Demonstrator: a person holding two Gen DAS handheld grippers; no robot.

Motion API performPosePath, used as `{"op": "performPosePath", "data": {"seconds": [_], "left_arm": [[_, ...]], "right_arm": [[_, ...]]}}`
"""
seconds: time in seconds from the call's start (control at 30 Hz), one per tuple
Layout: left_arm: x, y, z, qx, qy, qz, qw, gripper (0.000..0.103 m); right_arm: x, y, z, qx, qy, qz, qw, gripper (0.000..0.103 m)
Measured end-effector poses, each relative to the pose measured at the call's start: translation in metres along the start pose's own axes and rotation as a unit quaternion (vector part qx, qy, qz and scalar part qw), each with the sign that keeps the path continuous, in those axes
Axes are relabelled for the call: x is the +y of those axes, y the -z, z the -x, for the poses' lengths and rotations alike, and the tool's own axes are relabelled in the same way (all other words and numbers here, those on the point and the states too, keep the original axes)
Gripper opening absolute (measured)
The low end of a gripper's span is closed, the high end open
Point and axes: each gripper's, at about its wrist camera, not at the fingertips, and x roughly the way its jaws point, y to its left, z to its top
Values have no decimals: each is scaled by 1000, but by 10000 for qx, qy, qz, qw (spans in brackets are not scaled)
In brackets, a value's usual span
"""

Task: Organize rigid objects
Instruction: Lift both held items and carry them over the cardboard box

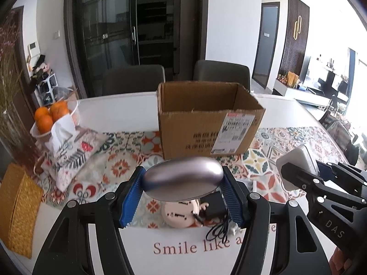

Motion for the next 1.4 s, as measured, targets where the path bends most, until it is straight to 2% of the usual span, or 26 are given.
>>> {"op": "performPosePath", "data": {"seconds": [0.5, 0.97, 1.13, 1.4], "left_arm": [[4, -64, -11, -440, 135, -122, 9989, 64], [-5, -124, -50, -660, 242, -324, 9970, 64], [-3, -142, -73, -477, 270, -273, 9981, 64], [-4, -158, -118, 17, 243, -260, 9994, 64]], "right_arm": [[-1, -65, -1, -685, 137, 80, 9975, 30], [-14, -114, -29, -997, 79, 43, 9950, 30], [-21, -135, -44, -1006, 26, 27, 9949, 30], [-33, -154, -84, -673, -8, 17, 9977, 30]]}}
